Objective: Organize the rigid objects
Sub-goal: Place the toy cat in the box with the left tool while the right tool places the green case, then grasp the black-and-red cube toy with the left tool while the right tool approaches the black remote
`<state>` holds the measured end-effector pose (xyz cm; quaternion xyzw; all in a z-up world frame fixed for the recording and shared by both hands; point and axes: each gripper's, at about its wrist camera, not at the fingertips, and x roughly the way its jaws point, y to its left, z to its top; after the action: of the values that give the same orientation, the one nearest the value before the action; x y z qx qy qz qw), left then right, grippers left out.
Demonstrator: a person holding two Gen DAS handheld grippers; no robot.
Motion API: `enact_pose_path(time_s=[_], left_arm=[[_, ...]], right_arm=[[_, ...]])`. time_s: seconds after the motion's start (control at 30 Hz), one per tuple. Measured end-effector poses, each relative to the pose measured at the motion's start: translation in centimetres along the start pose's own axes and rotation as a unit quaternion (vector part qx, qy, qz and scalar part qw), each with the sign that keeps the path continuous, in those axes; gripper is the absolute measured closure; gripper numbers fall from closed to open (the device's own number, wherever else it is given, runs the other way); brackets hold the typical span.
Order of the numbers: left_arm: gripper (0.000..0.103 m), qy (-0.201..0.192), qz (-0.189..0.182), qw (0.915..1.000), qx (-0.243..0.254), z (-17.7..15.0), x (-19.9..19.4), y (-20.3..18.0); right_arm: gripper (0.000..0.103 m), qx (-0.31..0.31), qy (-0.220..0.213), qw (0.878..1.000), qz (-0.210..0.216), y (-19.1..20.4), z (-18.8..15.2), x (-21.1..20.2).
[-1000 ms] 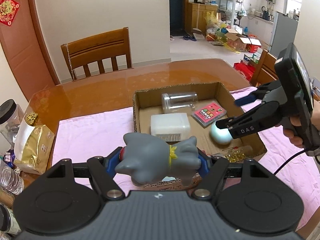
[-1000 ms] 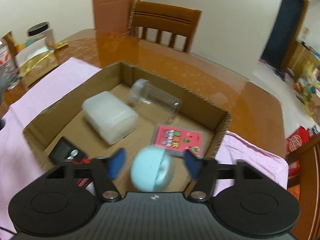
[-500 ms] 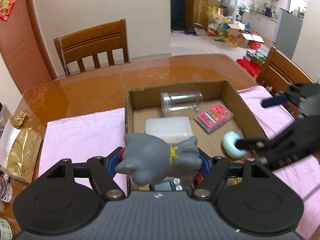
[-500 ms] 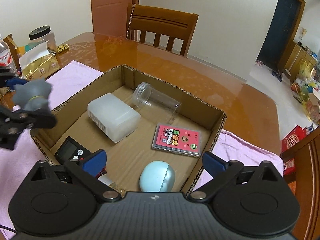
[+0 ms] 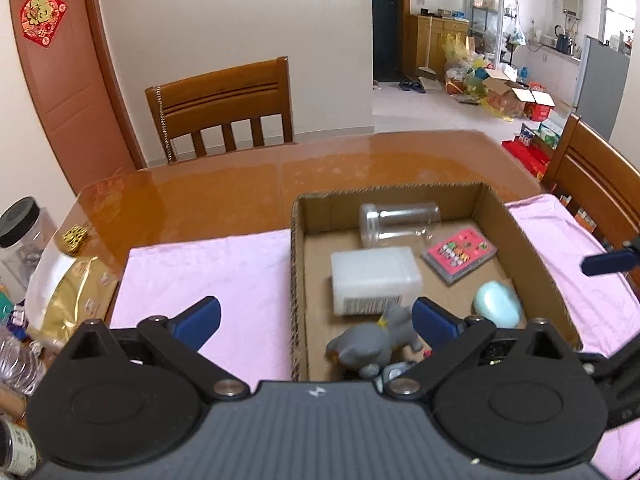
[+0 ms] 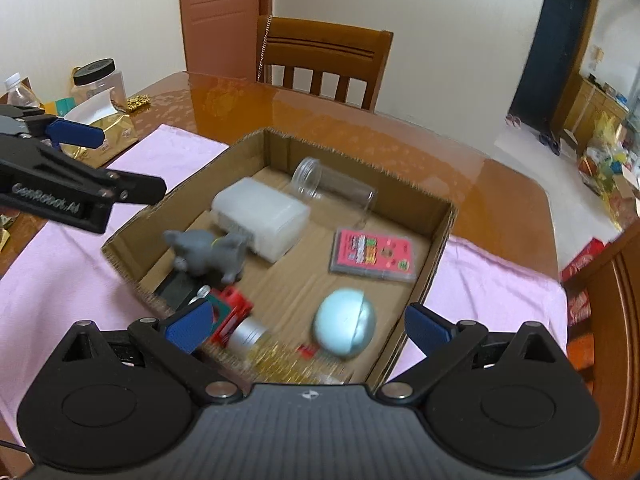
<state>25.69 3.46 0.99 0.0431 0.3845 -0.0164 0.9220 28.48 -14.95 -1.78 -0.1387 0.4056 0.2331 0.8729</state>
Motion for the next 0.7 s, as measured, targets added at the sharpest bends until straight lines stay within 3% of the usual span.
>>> enact_pose_path(time_s=[0.23, 0.4, 0.7], left_arm=[[0.001, 0.006, 0.008, 0.9999, -0.006, -2.4, -1.3, 1.2], [0.001, -0.001, 0.018, 0.9998, 0.000, -4.1, -1.7, 1.6], [0.001, 0.023, 0.001, 0.9997, -0.007, -6.5, -1.3, 2.9]], right_arm=[[0.000, 0.023, 0.013, 1.000, -0.005, 3.6, -4.0, -1.4], [0.000, 0.044, 0.046, 0.998, 0.013, 6.4, -5.9, 0.9], [0.000, 0.136, 0.060, 0.989, -0.007, 8.4, -6.8, 5.1]])
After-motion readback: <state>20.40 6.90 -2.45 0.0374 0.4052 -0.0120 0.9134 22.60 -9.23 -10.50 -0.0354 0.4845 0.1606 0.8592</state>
